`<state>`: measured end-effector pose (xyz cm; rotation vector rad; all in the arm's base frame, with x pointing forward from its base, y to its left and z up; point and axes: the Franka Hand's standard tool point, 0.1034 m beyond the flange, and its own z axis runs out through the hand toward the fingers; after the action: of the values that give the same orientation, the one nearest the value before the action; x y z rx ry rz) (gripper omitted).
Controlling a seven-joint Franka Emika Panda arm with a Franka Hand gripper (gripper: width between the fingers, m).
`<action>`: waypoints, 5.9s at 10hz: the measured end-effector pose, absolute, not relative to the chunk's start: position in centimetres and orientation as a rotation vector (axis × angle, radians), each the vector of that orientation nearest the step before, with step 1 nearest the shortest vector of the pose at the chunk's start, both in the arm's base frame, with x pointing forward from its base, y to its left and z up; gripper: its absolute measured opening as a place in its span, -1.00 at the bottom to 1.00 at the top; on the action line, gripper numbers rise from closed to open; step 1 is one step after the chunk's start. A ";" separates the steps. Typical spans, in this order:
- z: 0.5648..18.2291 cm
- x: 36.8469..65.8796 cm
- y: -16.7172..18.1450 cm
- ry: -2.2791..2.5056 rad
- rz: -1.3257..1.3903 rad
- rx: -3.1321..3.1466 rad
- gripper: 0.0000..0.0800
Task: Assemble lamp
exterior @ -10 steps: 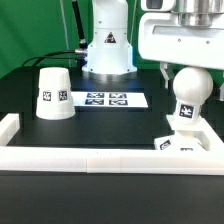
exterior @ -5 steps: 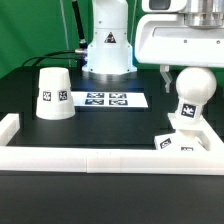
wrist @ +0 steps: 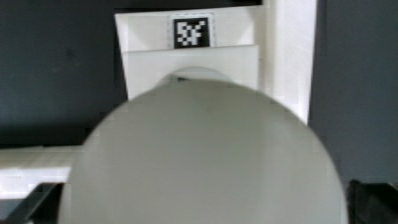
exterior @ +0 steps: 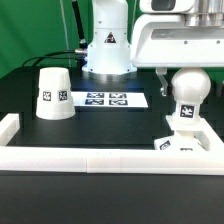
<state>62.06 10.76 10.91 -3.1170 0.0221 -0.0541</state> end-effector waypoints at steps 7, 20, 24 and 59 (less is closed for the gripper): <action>10.6 62.4 9.3 -0.503 -0.071 -3.105 0.75; 10.5 63.1 9.7 0.569 -0.048 -3.069 -0.99; 11.4 62.8 9.9 0.439 -0.061 -3.088 -0.99; 11.7 58.0 9.4 0.962 -0.142 -2.895 0.45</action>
Offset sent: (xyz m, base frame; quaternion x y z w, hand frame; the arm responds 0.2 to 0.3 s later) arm -0.0057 -0.0127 -0.0041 -0.0038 0.0047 -0.1338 0.9910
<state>58.05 9.36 11.74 -2.8952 0.9624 -0.1423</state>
